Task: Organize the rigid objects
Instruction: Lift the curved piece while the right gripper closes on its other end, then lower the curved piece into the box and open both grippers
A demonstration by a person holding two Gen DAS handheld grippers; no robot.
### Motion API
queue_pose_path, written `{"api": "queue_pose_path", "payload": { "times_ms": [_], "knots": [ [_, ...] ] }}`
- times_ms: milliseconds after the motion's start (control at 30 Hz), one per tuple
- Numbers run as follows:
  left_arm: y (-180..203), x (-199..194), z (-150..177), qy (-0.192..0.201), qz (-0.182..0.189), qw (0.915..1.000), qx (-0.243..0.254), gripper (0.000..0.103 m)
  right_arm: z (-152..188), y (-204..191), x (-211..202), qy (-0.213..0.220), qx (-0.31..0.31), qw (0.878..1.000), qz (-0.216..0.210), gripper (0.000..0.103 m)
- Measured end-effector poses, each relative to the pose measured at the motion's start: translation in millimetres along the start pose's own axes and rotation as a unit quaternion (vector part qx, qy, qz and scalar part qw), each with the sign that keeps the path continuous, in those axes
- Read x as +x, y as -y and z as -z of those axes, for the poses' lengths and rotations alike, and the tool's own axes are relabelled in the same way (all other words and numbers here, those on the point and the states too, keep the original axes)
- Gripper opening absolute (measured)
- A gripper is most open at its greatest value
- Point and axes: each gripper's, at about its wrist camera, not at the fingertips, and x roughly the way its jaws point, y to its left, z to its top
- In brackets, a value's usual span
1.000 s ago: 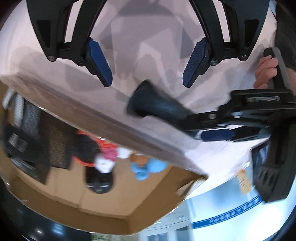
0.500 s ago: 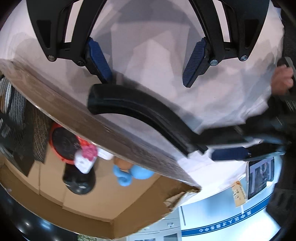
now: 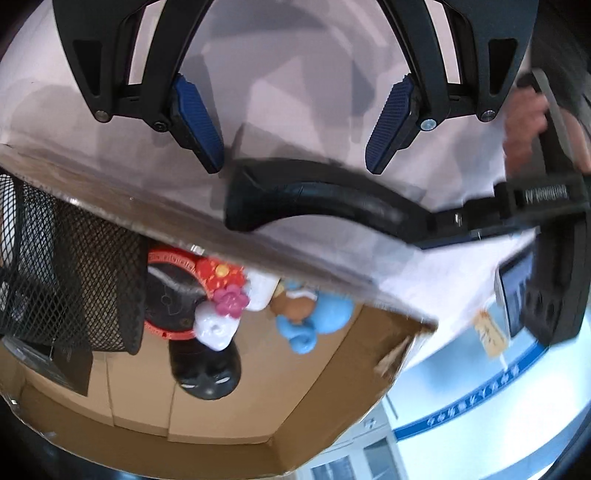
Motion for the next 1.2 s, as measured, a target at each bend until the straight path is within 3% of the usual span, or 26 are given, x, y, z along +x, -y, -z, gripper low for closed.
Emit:
{"api": "queue_pose_path", "payload": {
  "times_ms": [67,100,133,167,267,467,867,1200],
  "knots": [
    [0.7,3.0,1.6,-0.009,-0.002,1.0000,0.002,0.044,-4.8,1.9,0.2,0.009,0.015,1.000,0.002,0.077],
    [1.9,5.3,2.7,-0.014,-0.002,0.9999,0.004,0.038,-6.9,2.3,0.8,0.009,0.019,1.000,0.000,0.071],
    [3.9,6.5,3.6,-0.015,-0.003,0.9999,0.007,0.038,-8.6,2.7,3.0,0.006,0.023,1.000,-0.002,0.065],
    [6.1,6.5,4.4,-0.014,-0.007,0.9998,0.012,0.038,-10.4,2.2,6.7,0.001,0.026,1.000,-0.003,0.050],
    [7.8,4.0,6.5,-0.010,-0.014,0.9997,0.020,0.038,-13.5,1.7,9.4,0.004,0.035,0.999,0.011,0.041],
    [13.8,4.3,6.8,-0.011,-0.016,0.9992,0.034,0.037,-15.4,5.8,3.6,0.005,0.048,0.999,0.015,0.037],
    [34.9,-20.6,-2.8,0.024,0.024,0.9978,0.057,0.037,-16.2,-6.2,-36.5,0.043,0.035,0.998,0.032,0.035],
    [46.8,-35.5,-53.6,0.049,0.033,0.9971,0.048,0.037,-63.3,-8.9,-64.7,0.080,0.002,0.996,0.043,0.031]
  ]
}}
